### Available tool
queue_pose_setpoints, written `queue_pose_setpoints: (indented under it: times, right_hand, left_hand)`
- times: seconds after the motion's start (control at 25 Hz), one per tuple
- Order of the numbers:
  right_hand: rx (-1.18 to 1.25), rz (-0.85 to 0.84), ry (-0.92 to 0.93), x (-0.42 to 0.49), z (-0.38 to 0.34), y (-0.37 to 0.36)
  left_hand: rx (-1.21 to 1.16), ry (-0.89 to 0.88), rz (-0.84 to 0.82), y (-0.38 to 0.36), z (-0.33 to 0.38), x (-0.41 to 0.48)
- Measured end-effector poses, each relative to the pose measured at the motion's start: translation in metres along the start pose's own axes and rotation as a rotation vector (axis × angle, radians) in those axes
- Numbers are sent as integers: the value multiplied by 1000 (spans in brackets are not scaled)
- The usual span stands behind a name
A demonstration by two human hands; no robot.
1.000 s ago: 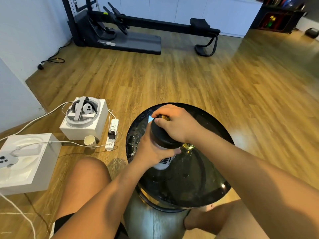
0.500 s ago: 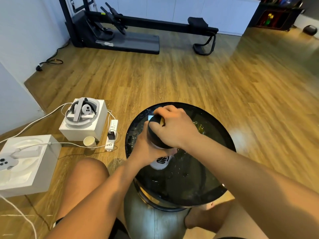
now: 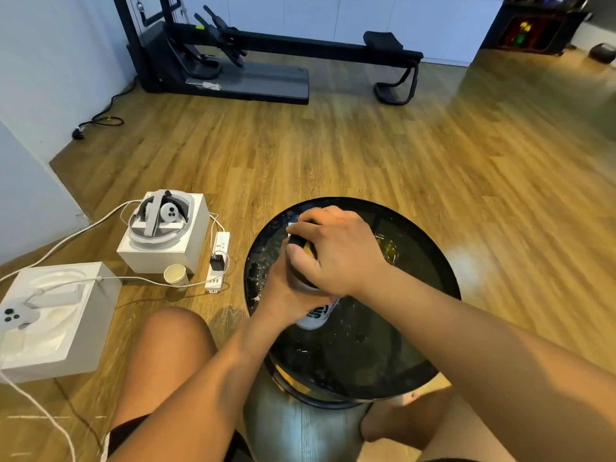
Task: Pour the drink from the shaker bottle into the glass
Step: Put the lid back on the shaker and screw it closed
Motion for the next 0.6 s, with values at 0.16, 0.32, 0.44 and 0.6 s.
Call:
queue_pose_setpoints:
  times: [0.16, 0.32, 0.44, 0.6]
  right_hand:
    - [20, 63, -116, -1, -6, -4]
    - [28, 57, -120, -2, -6, -4]
    - [-42, -36, 37, -1, 3, 3]
    - [-151, -154, 282, 11, 21, 13]
  left_hand:
    - [14, 0, 28, -6, -5, -1]
    - [37, -26, 5, -5, 1, -1]
    - [-98, -47, -75, 7, 1, 1]
    - [-215, -158, -239, 30, 12, 6]
Point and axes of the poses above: each hand's wrist, its own x-axis towards the middle knuckle, its own y-axis out of the back of the hand, z = x × y, the point moved 1 cm from there along x, towards the middle knuckle, and after that the axes turned 5 degrees about -x, right-handed, at the moved point
